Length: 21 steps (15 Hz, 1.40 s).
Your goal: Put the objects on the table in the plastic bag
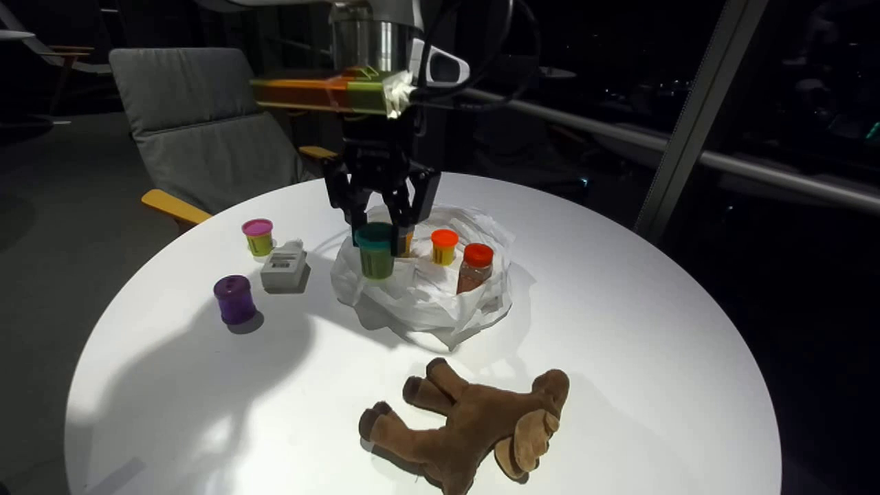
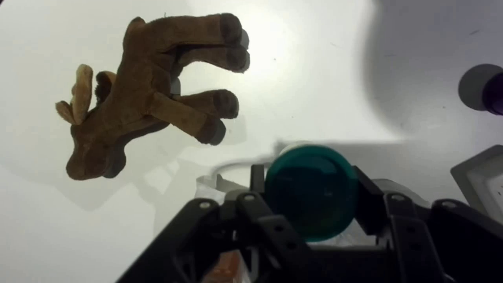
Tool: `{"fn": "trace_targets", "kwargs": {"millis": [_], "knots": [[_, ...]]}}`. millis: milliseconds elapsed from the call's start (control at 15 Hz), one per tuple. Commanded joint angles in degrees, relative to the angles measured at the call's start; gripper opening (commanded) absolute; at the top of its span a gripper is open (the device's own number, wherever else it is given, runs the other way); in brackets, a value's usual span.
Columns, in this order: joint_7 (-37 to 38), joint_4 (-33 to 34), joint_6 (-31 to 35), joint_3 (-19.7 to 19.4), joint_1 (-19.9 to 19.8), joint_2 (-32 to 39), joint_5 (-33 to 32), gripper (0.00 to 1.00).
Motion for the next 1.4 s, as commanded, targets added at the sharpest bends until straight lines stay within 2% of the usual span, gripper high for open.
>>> {"fn": "trace_targets", "kwargs": {"millis": [0,267,600,933,1200,1267,1333], "knots": [[4.2,4.8,-0.1,2.1,0.8,2.0,2.1,0.28],[7.4,8.9,6.1,2.7,2.4,7.1,1.0,0.28],[13.8,15.2,15.5,-1.8,6.0,14.6,-4.5,0.28],[15.6,22.3,15.0,-6.0,7.1,21.0,-5.1,0.28],[15.1,27.1,13.1,-7.1,6.0,25.6,-3.5,0.34],[14.8,28.2,12.4,-7.0,5.6,26.7,-2.9,0.51],[14.8,29.3,11.8,-7.1,5.4,27.6,-2.6,0.52]]}}
